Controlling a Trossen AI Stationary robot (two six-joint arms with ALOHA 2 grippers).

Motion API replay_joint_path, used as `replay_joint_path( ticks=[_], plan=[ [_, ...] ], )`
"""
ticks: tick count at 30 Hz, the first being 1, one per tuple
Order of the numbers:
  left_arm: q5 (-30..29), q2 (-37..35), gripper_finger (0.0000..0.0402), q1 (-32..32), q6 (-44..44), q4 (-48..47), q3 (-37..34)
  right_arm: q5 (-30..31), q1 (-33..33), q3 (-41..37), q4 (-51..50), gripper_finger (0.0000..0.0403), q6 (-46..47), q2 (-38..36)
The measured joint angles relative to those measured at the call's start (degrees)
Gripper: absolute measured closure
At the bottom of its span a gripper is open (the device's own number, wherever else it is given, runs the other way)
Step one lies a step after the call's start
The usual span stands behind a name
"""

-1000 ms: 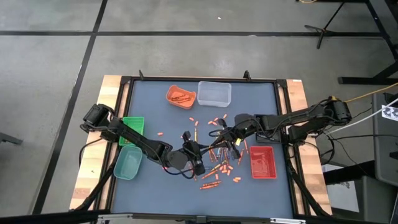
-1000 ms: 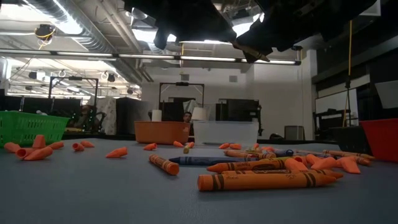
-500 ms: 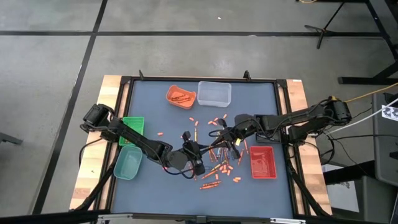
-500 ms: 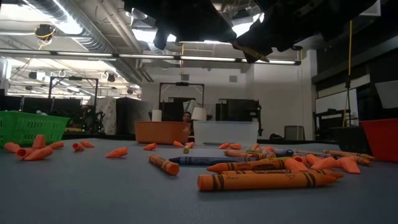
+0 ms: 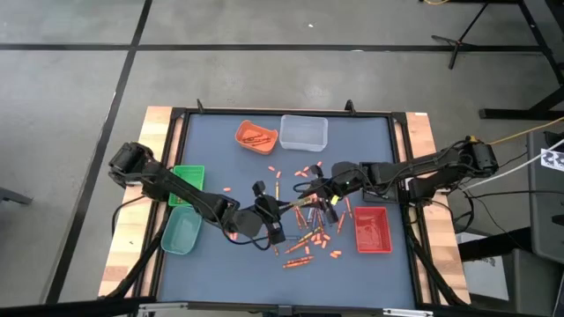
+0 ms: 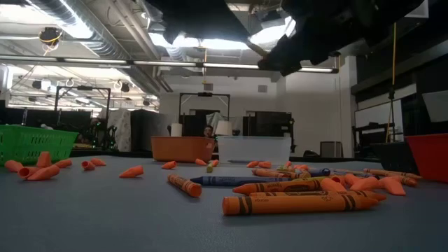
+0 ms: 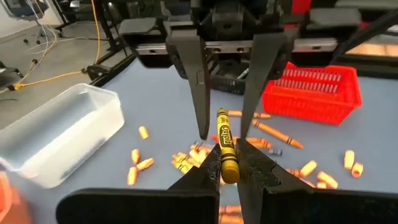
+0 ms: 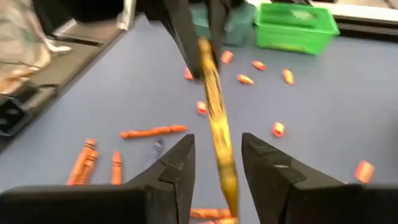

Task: Sort crayons
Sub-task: Put the yellow crayon into the green bin

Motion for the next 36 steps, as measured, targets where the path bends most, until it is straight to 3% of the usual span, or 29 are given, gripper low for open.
replay_joint_path(
  ticks=[8, 14, 25, 29, 36],
  plan=[
    [0.4, -8.8, 0.0388, 0.0, -12.3, -25.9, 0.0, 8.9, 0.0, 0.0, -7.7, 0.0274, 0.0, 0.0],
    [3.1, -16.3, 0.0388, 0.0, -26.9, -49.2, 0.0, 10.1, 0.0, 0.0, -10.6, 0.0274, -0.1, 0.0],
    [17.8, -24.0, 0.0388, 0.0, -60.1, -91.6, 0.0, 10.1, 0.1, 0.0, -10.6, 0.0274, -0.3, 0.0],
    [22.2, -23.5, 0.0388, 0.0, -67.9, -98.2, 0.0, 10.1, 0.1, 0.0, -10.5, 0.0274, -0.3, 0.0],
    [22.8, -23.4, 0.0388, 0.0, -68.7, -97.9, -2.0, 10.1, 0.1, 0.0, -10.5, 0.0274, -0.3, 0.0]
  ],
)
